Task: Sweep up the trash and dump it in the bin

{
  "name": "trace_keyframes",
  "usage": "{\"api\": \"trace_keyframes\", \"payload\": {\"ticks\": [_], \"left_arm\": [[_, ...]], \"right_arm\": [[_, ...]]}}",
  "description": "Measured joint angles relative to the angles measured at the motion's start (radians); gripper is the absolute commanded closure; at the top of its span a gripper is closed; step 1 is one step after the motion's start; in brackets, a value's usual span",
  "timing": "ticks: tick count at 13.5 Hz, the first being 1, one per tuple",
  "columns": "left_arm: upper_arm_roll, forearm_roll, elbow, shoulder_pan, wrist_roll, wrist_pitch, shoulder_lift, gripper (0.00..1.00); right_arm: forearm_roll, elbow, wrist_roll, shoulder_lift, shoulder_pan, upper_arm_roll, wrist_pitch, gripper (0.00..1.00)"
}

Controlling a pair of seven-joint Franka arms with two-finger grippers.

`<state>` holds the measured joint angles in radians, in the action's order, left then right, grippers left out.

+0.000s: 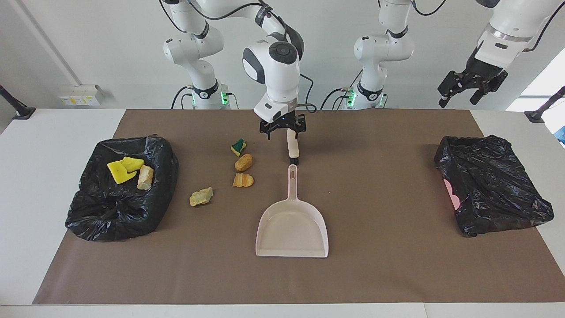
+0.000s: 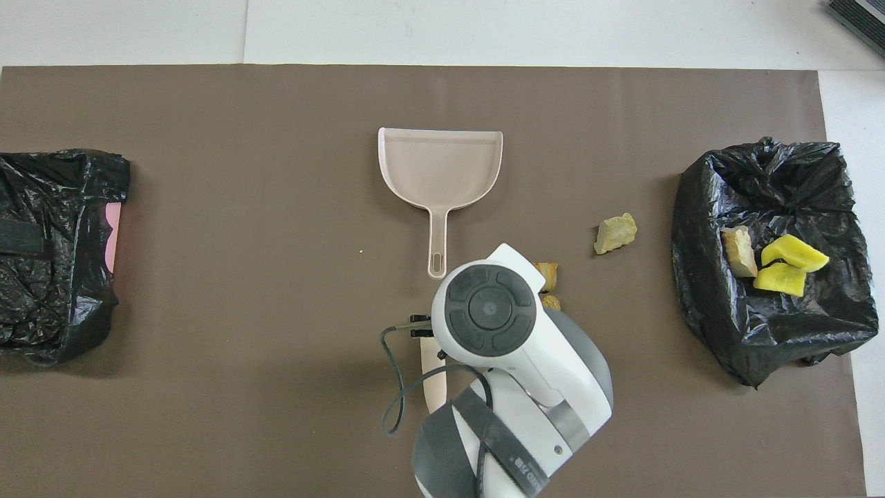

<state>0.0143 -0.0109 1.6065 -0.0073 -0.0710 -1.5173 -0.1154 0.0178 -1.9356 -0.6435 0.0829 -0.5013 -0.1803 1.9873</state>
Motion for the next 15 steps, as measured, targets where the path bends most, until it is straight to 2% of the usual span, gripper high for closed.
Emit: {"api": "trace_keyframes", "payload": {"ticks": [5,10,13,15], "left_arm": [[-0.026,0.0,0.0,0.03,0.001,0.001,0.0,0.0],[-0.043,0.0,0.0,0.042,0.001,0.001,0.0,0.0],[-0.042,0.0,0.0,0.048,0.001,0.001,0.0,0.0],[-0.042,0.0,0.0,0.053,0.001,0.001,0.0,0.0]], "right_arm": [[0.081,-0.262,-0.001,-0.143,-0.095,-0.001,0.123,0.01],[0.083,-0.327,-0.098,-0.166,-0.194,-0.002,0.148,0.17],[0.083,-0.367,-0.116,-0.159,-0.218,-0.003,0.21,0.32],[0.083,-0.379,-0.116,-0.148,-0.219,-0.002,0.223,0.33]]}}
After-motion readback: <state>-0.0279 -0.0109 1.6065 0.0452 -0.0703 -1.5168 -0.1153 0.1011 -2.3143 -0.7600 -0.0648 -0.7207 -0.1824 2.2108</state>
